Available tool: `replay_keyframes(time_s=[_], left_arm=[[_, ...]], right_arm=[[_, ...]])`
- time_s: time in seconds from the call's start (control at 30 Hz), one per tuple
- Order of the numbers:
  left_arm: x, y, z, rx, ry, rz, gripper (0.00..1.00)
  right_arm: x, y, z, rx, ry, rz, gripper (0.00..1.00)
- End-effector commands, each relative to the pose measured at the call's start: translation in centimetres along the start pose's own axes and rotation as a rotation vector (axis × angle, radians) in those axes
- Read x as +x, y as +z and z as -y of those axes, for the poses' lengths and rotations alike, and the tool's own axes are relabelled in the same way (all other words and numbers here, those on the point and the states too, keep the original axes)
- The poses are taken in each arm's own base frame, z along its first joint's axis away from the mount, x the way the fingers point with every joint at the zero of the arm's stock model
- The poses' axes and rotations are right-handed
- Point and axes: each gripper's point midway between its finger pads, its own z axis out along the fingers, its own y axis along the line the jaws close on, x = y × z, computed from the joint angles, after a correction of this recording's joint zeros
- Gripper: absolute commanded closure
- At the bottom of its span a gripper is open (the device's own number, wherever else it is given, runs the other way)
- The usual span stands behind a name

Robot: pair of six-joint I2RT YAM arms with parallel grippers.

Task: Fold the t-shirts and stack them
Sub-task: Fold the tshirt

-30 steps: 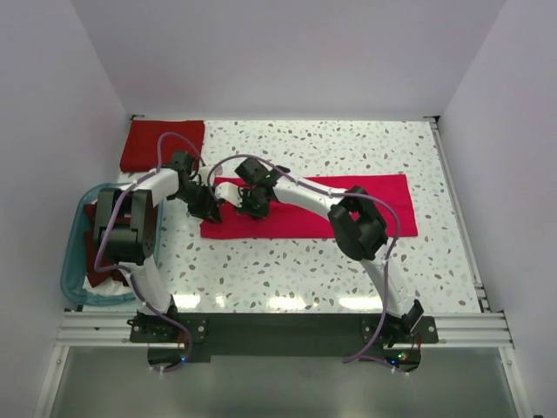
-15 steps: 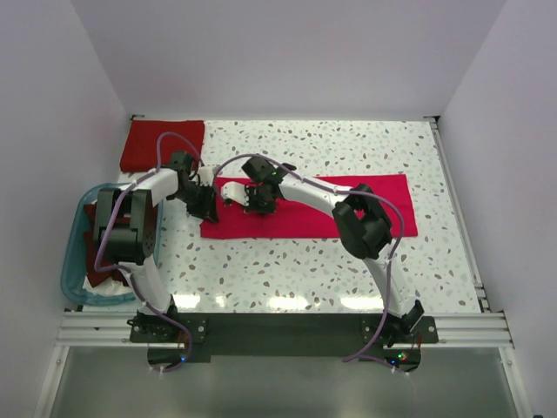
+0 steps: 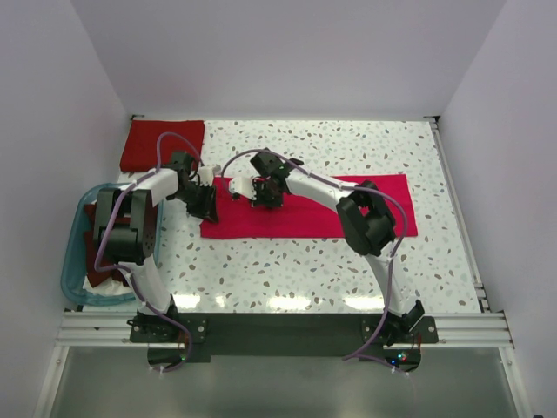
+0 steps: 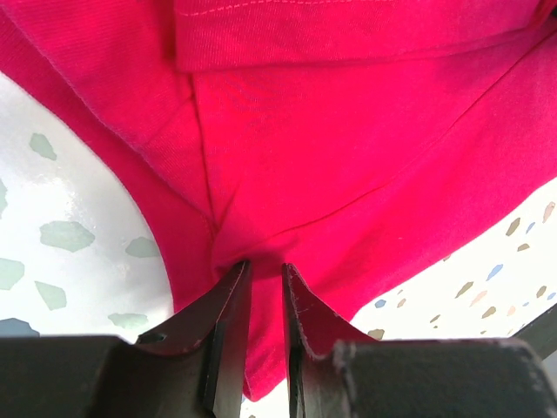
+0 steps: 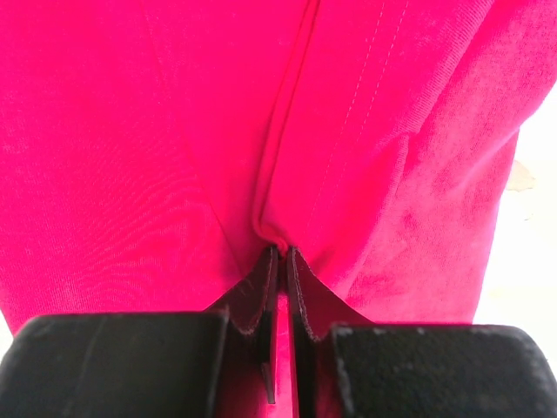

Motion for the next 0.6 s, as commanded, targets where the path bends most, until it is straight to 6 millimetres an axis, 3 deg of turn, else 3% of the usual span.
replay_keyframes(time_s=[0.0, 0.1, 0.17, 0.2, 0.27, 0.3, 0.4, 0.5, 0.57], left_arm=[[-0.2, -0.3, -1.4, -0.05, -0.01, 0.003, 0.74], [-1.3, -1.4, -0.7, -0.029, 0.008, 0.06, 0.71], [-2.8, -2.6, 0.2, 0.011, 0.045, 0.143, 0.68], [-4.0, -4.4, 1.0, 0.016, 0.081, 0.217, 0.66], [-5.9, -6.9, 2.4, 0.02, 0.157, 0.338, 0.64], [-6.4, -7.6, 2.8, 0.021, 0.178, 0.371, 0.63], [-7.7, -9.3, 3.5, 0.012, 0.213, 0.442, 0.62], [-7.7, -8.9, 3.3, -0.035, 0.232, 0.4, 0.62], [-7.4, -7.6, 3.8, -0.101, 0.283, 0.344, 0.62]], right_arm=[[-0.5, -2.0, 1.3, 0.037, -0.019, 0.017, 0.93], [-0.6, -2.2, 0.9, 0.019, 0.0, 0.023, 0.77], [-0.9, -3.3, 1.3, 0.03, 0.034, 0.036, 0.72], [-1.0, -4.1, 2.0, 0.043, 0.057, 0.05, 0.65], [-1.9, -6.9, 2.9, 0.057, 0.113, 0.103, 0.58], [-1.4, -8.1, 3.8, 0.071, 0.147, 0.118, 0.51], [-0.8, -12.1, 4.8, 0.107, 0.204, 0.155, 0.45], [4.4, -14.7, 6.7, 0.16, 0.312, 0.116, 0.44], [7.7, -15.1, 6.9, 0.166, 0.366, 0.06, 0.45]])
